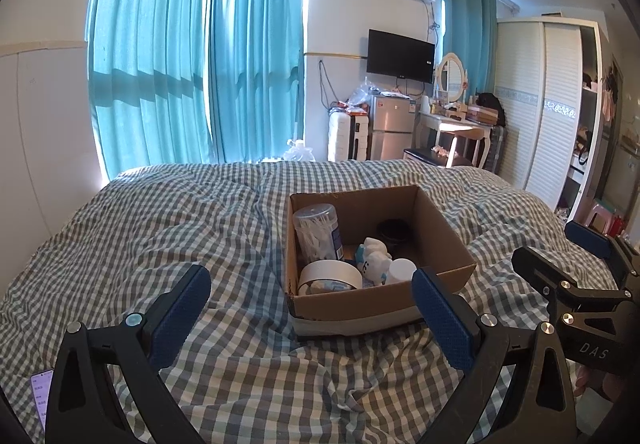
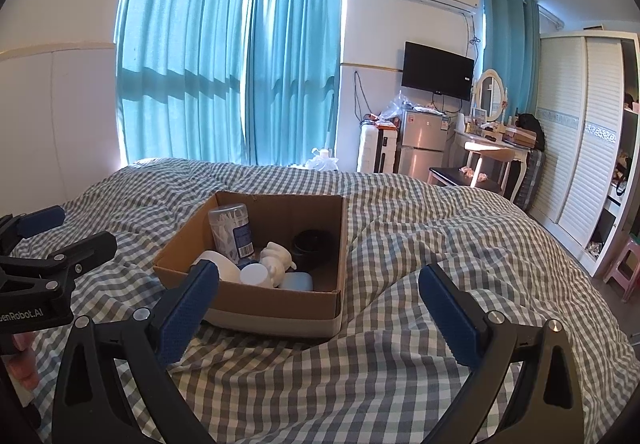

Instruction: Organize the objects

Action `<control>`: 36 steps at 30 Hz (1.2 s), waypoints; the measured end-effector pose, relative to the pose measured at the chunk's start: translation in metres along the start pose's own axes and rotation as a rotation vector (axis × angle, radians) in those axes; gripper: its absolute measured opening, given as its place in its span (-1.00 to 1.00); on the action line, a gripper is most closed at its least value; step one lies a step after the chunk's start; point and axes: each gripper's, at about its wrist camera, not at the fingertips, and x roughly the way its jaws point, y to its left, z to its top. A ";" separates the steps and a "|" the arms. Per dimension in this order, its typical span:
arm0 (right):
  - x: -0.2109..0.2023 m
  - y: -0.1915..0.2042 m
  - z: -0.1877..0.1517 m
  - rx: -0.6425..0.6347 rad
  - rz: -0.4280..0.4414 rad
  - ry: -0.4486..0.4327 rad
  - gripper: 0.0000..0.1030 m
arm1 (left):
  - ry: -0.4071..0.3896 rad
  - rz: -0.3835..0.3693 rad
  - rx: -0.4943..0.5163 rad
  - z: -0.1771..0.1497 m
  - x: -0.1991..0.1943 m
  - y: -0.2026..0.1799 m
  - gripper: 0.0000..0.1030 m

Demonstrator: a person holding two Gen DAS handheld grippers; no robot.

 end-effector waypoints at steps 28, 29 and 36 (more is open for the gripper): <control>0.005 0.003 -0.003 0.008 0.006 0.011 0.95 | 0.002 0.005 0.010 -0.003 0.002 -0.004 1.00; 0.005 0.003 -0.003 0.008 0.006 0.011 0.95 | 0.002 0.005 0.012 -0.004 0.002 -0.003 1.00; 0.005 0.004 -0.002 0.009 0.006 0.016 0.95 | 0.004 0.008 0.019 -0.006 0.005 0.000 1.00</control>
